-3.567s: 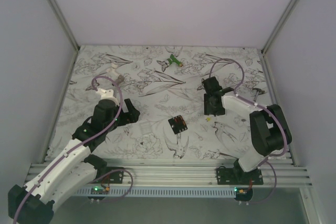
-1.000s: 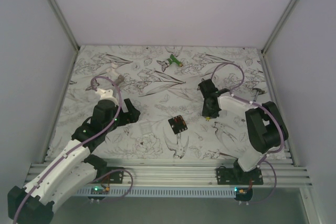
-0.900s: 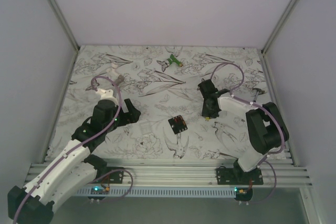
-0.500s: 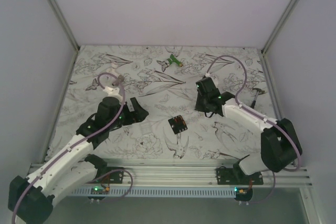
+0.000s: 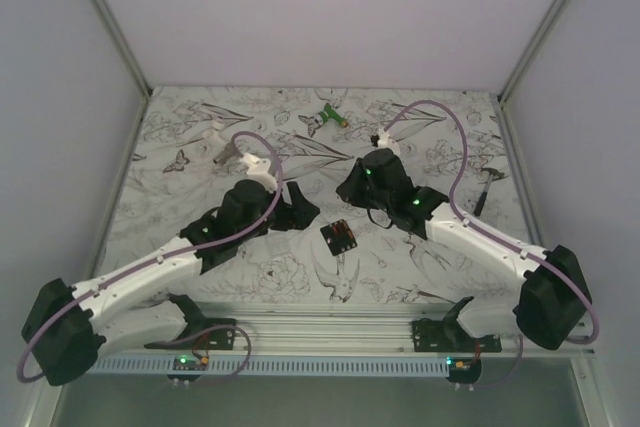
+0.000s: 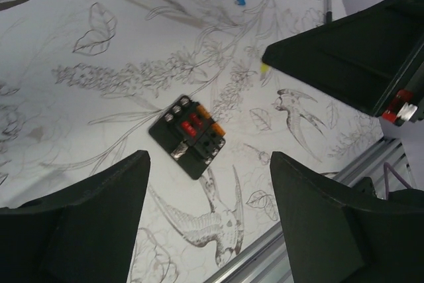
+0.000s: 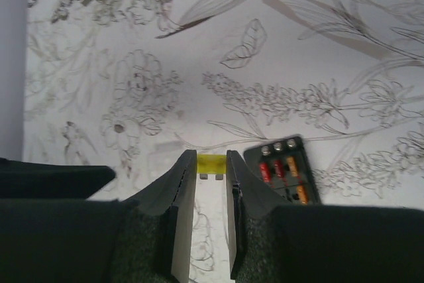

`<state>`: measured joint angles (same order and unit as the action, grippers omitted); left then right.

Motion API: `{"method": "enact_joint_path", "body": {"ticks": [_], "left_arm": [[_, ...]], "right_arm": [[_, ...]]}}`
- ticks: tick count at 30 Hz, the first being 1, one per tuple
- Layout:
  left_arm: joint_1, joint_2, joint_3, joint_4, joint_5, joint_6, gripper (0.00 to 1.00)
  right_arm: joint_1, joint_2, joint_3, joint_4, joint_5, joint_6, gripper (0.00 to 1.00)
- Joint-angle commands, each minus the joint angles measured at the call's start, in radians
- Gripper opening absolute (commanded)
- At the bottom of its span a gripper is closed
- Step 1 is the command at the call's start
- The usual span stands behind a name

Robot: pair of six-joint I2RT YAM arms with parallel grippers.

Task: Snap on the fuse box
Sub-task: Pick up the fuse from the center of the board, then install the fuse at the fuse box base.

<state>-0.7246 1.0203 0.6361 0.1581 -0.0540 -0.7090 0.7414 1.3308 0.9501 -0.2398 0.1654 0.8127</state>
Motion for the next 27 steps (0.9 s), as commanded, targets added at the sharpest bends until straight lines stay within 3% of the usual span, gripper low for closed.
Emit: {"method": "enact_joint_path", "body": {"ticks": [1, 11, 27], "left_arm": [[-0.044, 0.067, 0.063, 0.122, -0.035, 0.044, 0.73], [-0.085, 0.186, 0.138, 0.163, -0.032, 0.078, 0.52], [-0.088, 0.227, 0.171, 0.175, -0.044, 0.119, 0.2]], "right_arm": [[0.026, -0.032, 0.003, 0.088, -0.018, 0.062, 0.25], [0.045, -0.057, -0.012, 0.127, -0.054, 0.086, 0.25], [0.068, -0.073, -0.04, 0.159, -0.086, 0.113, 0.26]]}}
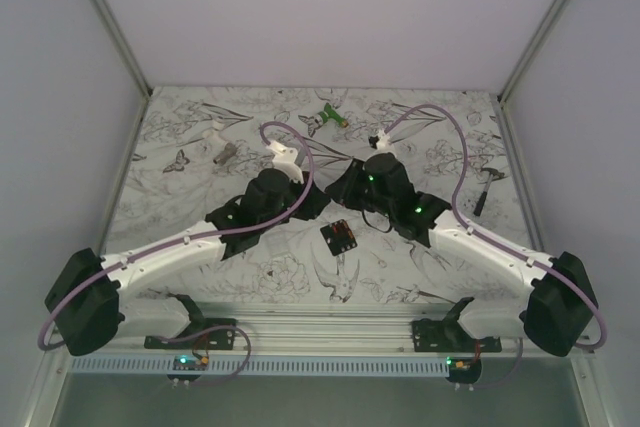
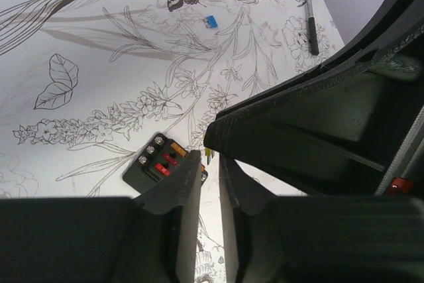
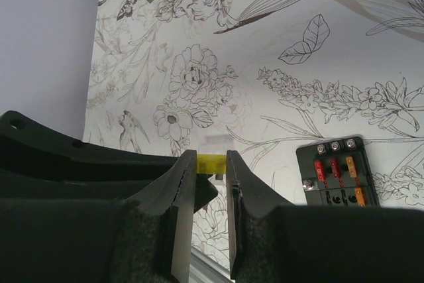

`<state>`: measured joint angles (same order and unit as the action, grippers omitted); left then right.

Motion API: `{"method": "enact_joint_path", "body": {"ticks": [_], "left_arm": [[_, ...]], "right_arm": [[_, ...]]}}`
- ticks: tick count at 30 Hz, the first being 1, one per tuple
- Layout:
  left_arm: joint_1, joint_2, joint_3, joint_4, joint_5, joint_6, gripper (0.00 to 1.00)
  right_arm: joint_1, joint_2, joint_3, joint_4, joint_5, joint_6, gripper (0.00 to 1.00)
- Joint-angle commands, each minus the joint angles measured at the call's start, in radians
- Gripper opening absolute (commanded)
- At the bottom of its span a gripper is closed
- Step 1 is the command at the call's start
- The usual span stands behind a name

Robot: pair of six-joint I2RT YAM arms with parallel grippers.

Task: Snap on the fuse box
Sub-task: Install the fuse at the fuse box base.

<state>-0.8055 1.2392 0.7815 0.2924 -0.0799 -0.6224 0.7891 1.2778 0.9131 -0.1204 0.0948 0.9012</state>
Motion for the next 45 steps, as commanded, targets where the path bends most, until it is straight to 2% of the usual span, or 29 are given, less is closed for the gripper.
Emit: {"method": "enact_joint_path", "body": {"ticks": [1, 7, 10, 16, 19, 24, 28, 32, 38, 45], "left_arm": [[-0.008, 0.007, 0.025, 0.039, -0.019, 0.037, 0.17], [-0.008, -0.004, 0.006, 0.038, -0.021, 0.06, 0.0], [-0.007, -0.024, -0.009, 0.037, -0.021, 0.078, 0.0], [0.02, -0.103, -0.054, 0.005, 0.014, 0.15, 0.0], [0.061, -0.155, -0.068, -0.037, 0.101, 0.195, 0.0], [0.113, -0.24, -0.061, -0.123, 0.349, 0.288, 0.0], [0.12, -0.283, -0.039, -0.164, 0.523, 0.357, 0.0], [0.121, -0.293, -0.009, -0.181, 0.67, 0.385, 0.0], [0.119, -0.303, 0.009, -0.179, 0.749, 0.392, 0.0], [0.105, -0.305, 0.024, -0.179, 0.789, 0.393, 0.0]], "right_arm": [[0.022, -0.02, -0.005, 0.044, -0.018, 0.028, 0.26], [0.028, -0.022, -0.013, 0.066, -0.028, 0.037, 0.26], [0.028, -0.026, -0.014, 0.07, -0.029, 0.031, 0.28], [0.005, -0.086, -0.017, 0.07, -0.05, -0.13, 0.42], [-0.037, -0.138, -0.025, 0.09, -0.197, -0.297, 0.49], [-0.086, -0.209, -0.026, 0.082, -0.482, -0.565, 0.51], [-0.086, -0.247, -0.017, 0.052, -0.589, -0.705, 0.51], [-0.087, -0.253, 0.0, 0.028, -0.681, -0.782, 0.51], [-0.088, -0.239, 0.014, 0.004, -0.824, -0.836, 0.48], [-0.086, -0.208, 0.024, 0.009, -0.92, -0.853, 0.43]]}}
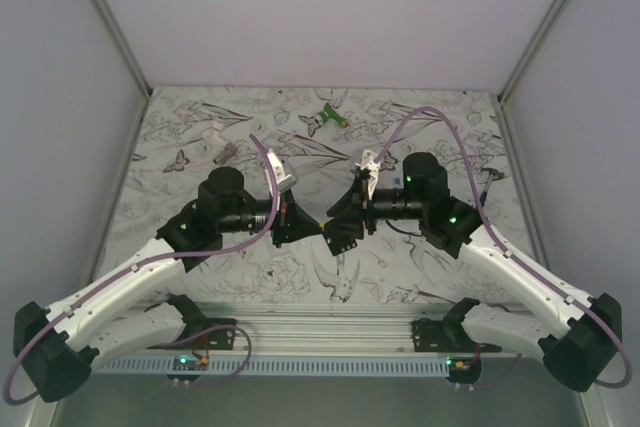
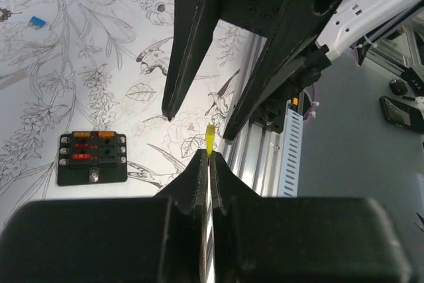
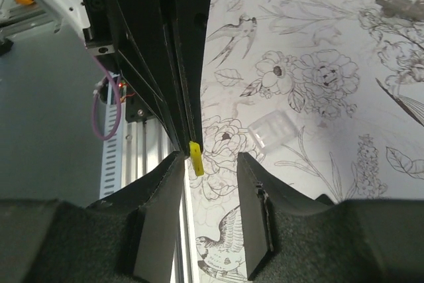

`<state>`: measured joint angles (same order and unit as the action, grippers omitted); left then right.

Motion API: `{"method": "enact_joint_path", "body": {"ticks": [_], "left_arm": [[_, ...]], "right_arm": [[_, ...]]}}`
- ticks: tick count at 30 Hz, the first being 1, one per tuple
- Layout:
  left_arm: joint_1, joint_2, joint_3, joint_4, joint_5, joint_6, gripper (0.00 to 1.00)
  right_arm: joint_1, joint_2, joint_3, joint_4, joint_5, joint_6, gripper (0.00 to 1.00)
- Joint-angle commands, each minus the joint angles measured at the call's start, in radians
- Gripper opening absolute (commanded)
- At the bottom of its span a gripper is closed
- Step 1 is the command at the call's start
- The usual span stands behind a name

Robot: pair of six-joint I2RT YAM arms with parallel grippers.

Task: Snap on the fuse box
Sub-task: Install the fuse at the fuse box base.

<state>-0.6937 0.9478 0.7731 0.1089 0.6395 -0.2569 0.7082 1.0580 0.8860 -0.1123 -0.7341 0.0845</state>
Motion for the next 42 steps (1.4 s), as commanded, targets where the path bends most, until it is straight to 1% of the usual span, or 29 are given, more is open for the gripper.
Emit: {"method": "enact_joint_path", "body": {"ticks": [1, 5, 11, 13, 16, 20, 21, 22, 24, 26, 28, 29, 31, 32, 35, 40, 42], "left_arm": [[-0.009, -0.014, 0.034, 0.005, 0.072, 0.027, 0.0], [-0.013, -0.015, 0.034, 0.005, 0.072, 0.03, 0.0], [-0.014, -0.007, 0.037, 0.004, 0.081, 0.034, 0.0], [-0.015, -0.007, 0.035, 0.004, 0.081, 0.034, 0.0], [-0.016, -0.008, 0.029, 0.006, 0.069, 0.037, 0.0], [-0.016, -0.016, 0.013, 0.005, 0.031, 0.036, 0.0], [-0.015, -0.018, 0.003, 0.003, 0.013, 0.035, 0.03], [-0.014, -0.023, -0.006, 0.001, -0.017, 0.033, 0.09], [-0.013, -0.036, -0.03, -0.007, -0.094, 0.024, 0.26], [-0.011, -0.053, -0.052, -0.023, -0.19, 0.008, 0.38], [-0.006, -0.069, -0.074, -0.048, -0.302, -0.02, 0.43], [-0.004, -0.077, -0.086, -0.063, -0.353, -0.031, 0.47], [-0.002, -0.092, -0.111, -0.087, -0.464, -0.057, 0.59], [0.002, -0.099, -0.124, -0.099, -0.52, -0.071, 0.62], [0.015, -0.107, -0.147, -0.141, -0.661, -0.109, 0.74], [0.048, -0.092, -0.162, -0.183, -0.753, -0.133, 0.88], [0.07, -0.084, -0.165, -0.2, -0.777, -0.144, 0.92]], "right_arm": [[-0.005, 0.012, 0.052, 0.0, -0.095, -0.038, 0.42], [-0.006, 0.023, 0.054, 0.0, -0.129, -0.044, 0.38], [-0.006, 0.019, 0.053, 0.006, -0.143, -0.047, 0.24], [-0.006, 0.014, 0.053, 0.006, -0.144, -0.05, 0.16], [-0.006, 0.009, 0.05, 0.002, -0.133, -0.056, 0.01], [-0.006, 0.012, 0.046, -0.016, -0.108, -0.056, 0.0], [-0.006, 0.011, 0.044, -0.025, -0.088, -0.055, 0.0], [-0.006, 0.01, 0.044, -0.038, -0.061, -0.055, 0.0], [-0.005, 0.015, 0.046, -0.074, 0.012, -0.045, 0.0], [-0.003, 0.027, 0.051, -0.115, 0.115, -0.026, 0.0], [0.007, 0.043, 0.054, -0.156, 0.231, 0.001, 0.0], [0.016, 0.051, 0.052, -0.174, 0.292, 0.016, 0.0], [0.041, 0.069, 0.045, -0.194, 0.41, 0.054, 0.0], [0.052, 0.077, 0.041, -0.208, 0.465, 0.068, 0.0], [0.091, 0.104, 0.033, -0.242, 0.616, 0.12, 0.0], [0.136, 0.139, 0.01, -0.254, 0.793, 0.196, 0.0], [0.152, 0.164, 0.002, -0.258, 0.849, 0.213, 0.0]]}}
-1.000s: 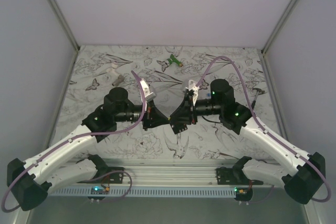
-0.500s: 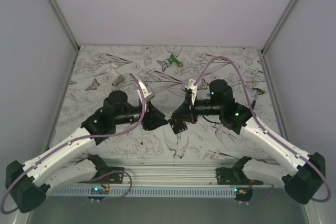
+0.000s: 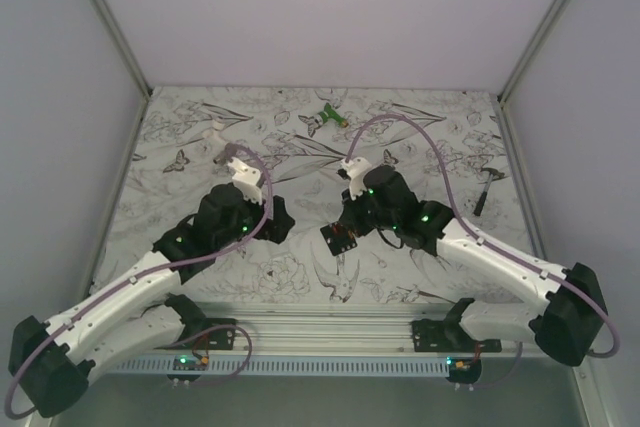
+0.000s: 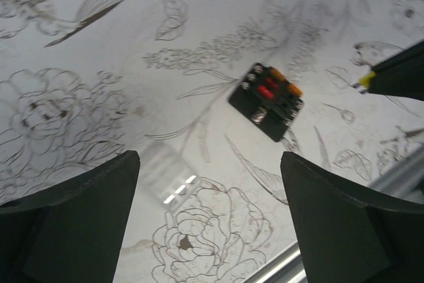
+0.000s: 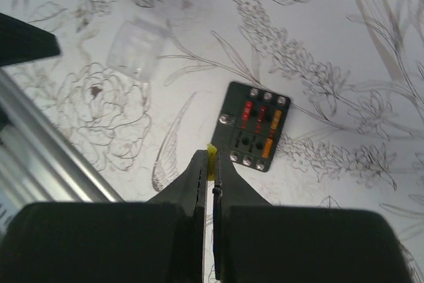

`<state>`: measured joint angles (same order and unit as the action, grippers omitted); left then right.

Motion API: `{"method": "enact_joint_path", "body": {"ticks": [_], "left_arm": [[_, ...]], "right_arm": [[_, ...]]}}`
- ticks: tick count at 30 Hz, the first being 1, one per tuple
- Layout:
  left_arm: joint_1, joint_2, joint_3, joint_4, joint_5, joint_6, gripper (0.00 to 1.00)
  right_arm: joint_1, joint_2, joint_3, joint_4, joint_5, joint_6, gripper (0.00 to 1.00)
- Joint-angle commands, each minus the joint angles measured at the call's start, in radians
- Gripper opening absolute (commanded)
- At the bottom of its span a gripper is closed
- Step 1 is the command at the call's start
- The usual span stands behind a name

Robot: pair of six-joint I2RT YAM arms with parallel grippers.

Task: Snap on the fuse box
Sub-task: Install the fuse at the fuse box base.

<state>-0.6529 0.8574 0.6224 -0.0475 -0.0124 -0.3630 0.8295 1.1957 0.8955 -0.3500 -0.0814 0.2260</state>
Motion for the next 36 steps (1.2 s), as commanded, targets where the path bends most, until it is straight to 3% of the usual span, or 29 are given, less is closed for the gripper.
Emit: {"method": "enact_joint_path", "body": {"ticks": [1, 5, 12, 36], "left_arm": [[0.045, 0.01, -0.016, -0.051, -0.134, -0.047, 0.93], [0.114, 0.034, -0.023, -0.079, -0.129, -0.094, 0.99], [0.195, 0.062, -0.028, -0.105, -0.095, -0.148, 1.0], [0.228, 0.096, -0.017, -0.117, -0.064, -0.175, 1.0]], "right_arm": [[0.039, 0.043, -0.01, -0.022, 0.229, 0.083, 0.0], [0.079, 0.113, -0.02, -0.001, 0.313, 0.112, 0.0], [0.123, 0.238, -0.041, 0.071, 0.39, 0.143, 0.0], [0.143, 0.33, -0.087, 0.164, 0.489, 0.212, 0.0]]}}
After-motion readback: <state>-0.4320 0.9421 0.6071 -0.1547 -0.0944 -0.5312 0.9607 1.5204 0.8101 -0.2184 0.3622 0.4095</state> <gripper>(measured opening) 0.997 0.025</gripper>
